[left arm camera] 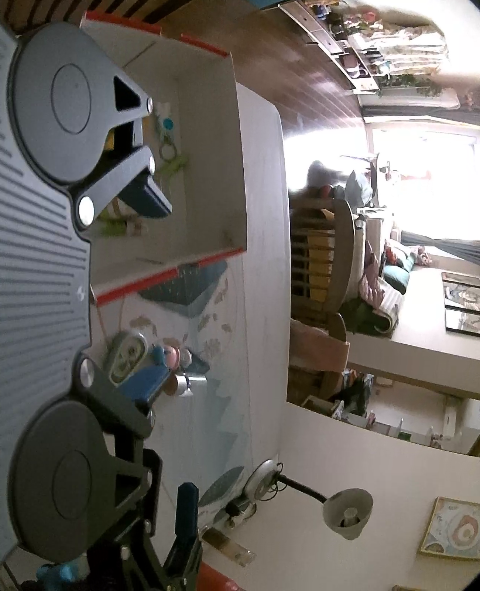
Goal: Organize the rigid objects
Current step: 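Withdraw both grippers from the box toward the remaining table items, then grasp the white correction tape with the left gripper while the right gripper grasps the clear purple-ball tube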
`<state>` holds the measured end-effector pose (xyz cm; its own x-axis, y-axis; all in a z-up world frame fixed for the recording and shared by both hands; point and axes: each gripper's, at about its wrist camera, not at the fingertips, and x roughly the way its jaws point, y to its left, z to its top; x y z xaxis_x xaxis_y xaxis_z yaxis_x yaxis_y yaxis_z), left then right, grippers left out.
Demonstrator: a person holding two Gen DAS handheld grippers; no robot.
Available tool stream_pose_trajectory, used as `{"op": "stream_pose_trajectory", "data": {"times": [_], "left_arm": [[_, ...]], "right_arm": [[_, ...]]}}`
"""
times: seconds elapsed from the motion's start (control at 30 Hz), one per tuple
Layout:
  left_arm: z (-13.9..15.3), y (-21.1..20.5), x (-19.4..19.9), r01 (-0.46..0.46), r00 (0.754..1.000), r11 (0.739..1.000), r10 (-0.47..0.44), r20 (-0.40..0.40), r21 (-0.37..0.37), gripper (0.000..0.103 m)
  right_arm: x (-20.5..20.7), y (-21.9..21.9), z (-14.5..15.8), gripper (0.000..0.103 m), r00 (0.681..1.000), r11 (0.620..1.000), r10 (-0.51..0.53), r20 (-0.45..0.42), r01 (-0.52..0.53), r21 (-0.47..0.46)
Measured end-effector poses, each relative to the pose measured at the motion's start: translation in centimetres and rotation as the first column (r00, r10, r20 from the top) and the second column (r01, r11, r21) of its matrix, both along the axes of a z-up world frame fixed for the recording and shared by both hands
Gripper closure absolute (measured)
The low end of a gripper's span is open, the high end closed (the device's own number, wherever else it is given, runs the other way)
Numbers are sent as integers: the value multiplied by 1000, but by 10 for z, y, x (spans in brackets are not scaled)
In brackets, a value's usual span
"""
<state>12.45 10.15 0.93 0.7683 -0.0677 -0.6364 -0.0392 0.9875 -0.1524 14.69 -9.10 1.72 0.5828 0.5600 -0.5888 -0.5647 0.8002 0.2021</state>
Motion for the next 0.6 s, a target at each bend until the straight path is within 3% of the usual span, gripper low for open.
{"op": "stream_pose_trajectory", "data": {"times": [0.07,0.2,0.4,0.6], "left_arm": [[-4,-11,6,-6,1000,1000,6,1,2,1],[-15,-31,18,3,1000,1000,-3,-14,-17,0],[-38,-70,34,3,999,1000,-3,-32,12,0],[-67,-101,55,-26,995,1000,26,-98,1,0]], "right_arm": [[6,-13,-4,4,1000,1000,-13,-5,13,-4],[20,-38,-13,4,999,999,-31,-17,31,-19],[47,-66,-21,4,998,997,-59,-16,58,-55],[82,-86,-31,6,997,994,-71,-25,69,-87]]}}
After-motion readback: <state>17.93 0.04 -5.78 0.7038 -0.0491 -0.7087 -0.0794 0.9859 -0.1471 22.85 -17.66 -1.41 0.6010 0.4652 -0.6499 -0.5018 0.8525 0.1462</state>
